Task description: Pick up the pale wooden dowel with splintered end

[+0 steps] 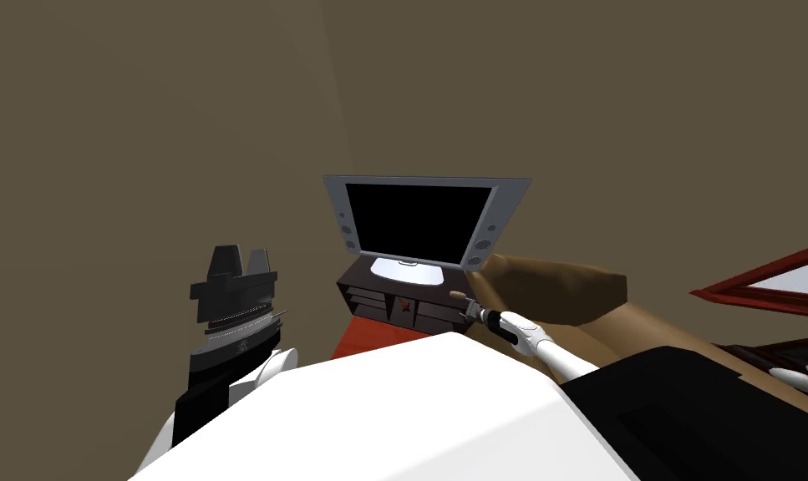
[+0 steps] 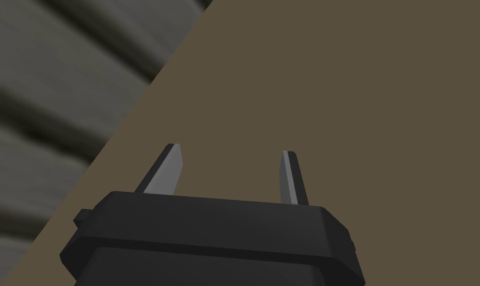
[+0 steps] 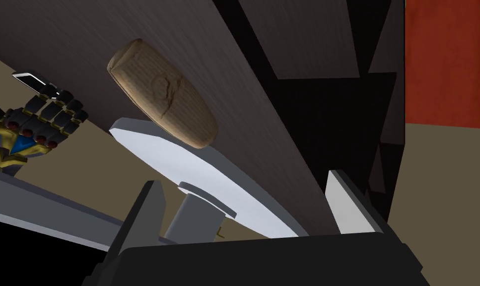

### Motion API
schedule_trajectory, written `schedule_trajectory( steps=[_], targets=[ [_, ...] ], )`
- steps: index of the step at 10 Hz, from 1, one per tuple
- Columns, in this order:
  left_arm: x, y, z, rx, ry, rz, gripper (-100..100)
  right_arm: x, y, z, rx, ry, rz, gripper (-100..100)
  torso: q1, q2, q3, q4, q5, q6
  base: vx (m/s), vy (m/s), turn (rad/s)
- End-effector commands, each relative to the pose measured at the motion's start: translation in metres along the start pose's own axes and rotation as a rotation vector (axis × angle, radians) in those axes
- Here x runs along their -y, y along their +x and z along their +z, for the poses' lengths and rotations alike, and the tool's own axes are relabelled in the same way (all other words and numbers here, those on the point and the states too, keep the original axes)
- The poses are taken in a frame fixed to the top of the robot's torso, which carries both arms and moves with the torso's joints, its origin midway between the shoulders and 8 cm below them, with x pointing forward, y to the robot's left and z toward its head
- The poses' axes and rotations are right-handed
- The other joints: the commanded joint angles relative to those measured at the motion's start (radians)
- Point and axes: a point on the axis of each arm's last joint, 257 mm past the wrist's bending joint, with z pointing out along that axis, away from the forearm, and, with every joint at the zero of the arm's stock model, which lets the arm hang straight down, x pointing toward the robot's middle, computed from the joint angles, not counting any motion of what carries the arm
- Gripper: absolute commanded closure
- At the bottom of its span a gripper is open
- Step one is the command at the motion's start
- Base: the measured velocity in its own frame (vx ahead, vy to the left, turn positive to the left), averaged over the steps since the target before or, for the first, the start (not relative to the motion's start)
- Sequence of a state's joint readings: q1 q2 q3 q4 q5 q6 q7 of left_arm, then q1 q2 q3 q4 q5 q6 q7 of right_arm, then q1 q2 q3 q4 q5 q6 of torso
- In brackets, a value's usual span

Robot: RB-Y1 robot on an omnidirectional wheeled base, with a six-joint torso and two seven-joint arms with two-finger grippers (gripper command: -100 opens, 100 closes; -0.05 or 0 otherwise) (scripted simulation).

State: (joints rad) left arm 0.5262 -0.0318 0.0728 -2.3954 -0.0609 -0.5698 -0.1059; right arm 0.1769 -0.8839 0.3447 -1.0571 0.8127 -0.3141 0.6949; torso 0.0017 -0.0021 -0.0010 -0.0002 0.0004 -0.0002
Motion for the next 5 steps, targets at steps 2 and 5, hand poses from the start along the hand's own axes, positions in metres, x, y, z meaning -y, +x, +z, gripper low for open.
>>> schedule_trajectory(
  steps=[2, 5],
  targets=[
    [0.000, 0.000, 0.000, 0.000, 0.000, 0.000, 0, 0.014, 0.027, -0.004, -0.068, 0.016, -0.056, -100, 0.000, 0.000, 0.000, 0.000, 0.000, 0.001, 0.032, 0.015, 0.135],
    [0.000, 0.000, 0.000, 0.000, 0.000, 0.000, 0, 0.031, 0.071, -0.017, -0.175, 0.033, -0.112, -100, 0.000, -0.001, 0.000, 0.000, 0.000, 0.000, 0.045, 0.026, 0.176]
  ],
)
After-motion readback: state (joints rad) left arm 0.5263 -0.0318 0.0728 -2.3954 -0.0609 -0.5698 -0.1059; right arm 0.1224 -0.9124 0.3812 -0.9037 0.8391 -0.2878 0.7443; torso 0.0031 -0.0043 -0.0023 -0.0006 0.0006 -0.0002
